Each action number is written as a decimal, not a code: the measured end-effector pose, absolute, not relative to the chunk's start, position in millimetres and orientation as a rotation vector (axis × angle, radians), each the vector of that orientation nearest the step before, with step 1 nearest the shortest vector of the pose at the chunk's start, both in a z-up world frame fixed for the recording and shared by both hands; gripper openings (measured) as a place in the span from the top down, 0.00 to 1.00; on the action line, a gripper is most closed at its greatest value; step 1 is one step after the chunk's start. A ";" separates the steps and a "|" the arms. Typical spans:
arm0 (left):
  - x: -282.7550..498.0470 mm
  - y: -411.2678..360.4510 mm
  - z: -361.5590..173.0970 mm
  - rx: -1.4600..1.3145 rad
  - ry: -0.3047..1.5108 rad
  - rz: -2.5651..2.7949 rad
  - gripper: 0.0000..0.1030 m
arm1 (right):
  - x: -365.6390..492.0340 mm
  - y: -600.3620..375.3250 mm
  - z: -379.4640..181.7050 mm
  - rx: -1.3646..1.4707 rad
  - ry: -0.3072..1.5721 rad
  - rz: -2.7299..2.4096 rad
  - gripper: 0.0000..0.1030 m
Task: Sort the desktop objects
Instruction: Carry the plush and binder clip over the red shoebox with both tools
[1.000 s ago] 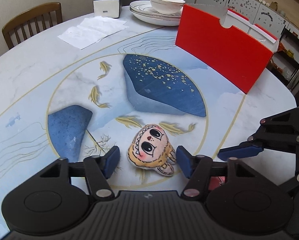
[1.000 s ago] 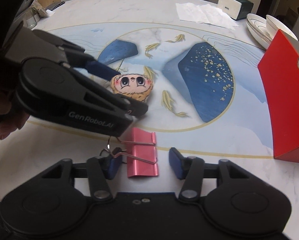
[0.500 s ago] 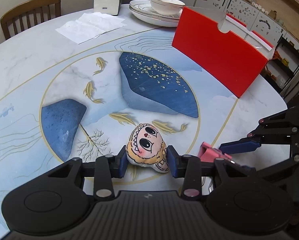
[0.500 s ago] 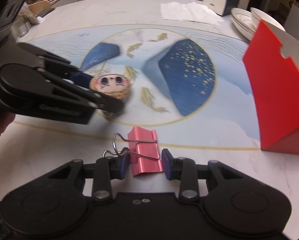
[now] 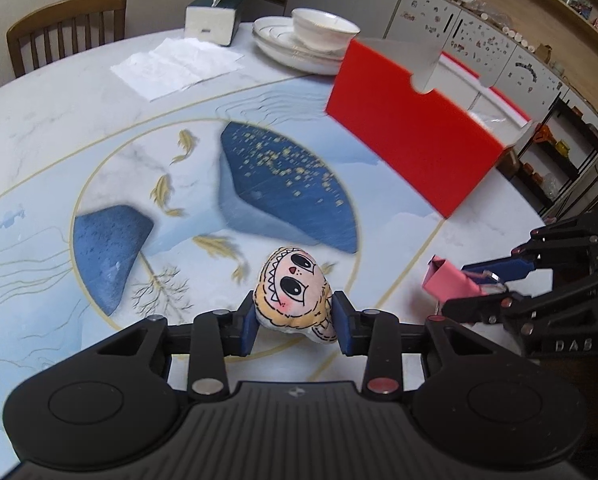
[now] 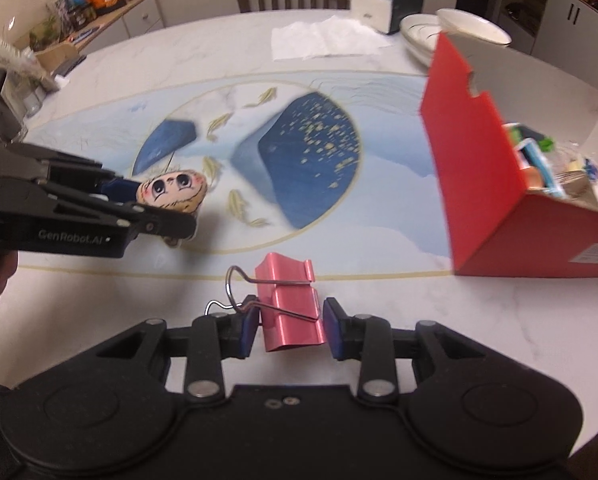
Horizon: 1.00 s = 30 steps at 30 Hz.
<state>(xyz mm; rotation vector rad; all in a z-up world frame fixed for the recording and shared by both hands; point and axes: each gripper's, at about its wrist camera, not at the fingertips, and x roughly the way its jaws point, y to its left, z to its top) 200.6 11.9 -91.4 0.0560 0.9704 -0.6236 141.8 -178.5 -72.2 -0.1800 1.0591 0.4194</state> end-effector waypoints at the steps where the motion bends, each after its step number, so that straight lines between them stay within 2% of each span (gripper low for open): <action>1: 199.1 9.5 -88.0 0.055 0.966 -0.627 0.65 | 141.7 -182.8 -68.3 -0.175 1.054 0.416 0.67; 13: 189.0 -41.9 -52.5 0.037 0.934 -0.679 0.65 | 151.8 -245.1 -28.8 -0.105 1.001 0.391 0.67; 30: 216.6 -164.3 -23.4 0.062 0.867 -0.723 0.65 | 207.1 -356.1 9.0 -0.090 0.926 0.368 0.67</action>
